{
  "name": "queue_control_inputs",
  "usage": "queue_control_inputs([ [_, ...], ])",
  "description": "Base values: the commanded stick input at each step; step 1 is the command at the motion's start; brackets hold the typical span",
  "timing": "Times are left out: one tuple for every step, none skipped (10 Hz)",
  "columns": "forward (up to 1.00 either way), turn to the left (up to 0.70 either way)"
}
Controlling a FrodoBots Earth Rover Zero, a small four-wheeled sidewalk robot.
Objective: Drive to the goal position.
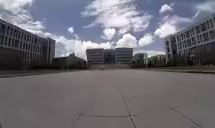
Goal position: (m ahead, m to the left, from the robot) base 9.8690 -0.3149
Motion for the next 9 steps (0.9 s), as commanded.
queue_control_inputs([
  [1.00,0.02],
  [1.00,0.02],
  [1.00,0.02],
  [1.00,0.02],
  [1.00,0.02],
  [1.00,0.02],
  [1.00,0.02],
  [1.00,0.02],
  [1.00,0.02],
])
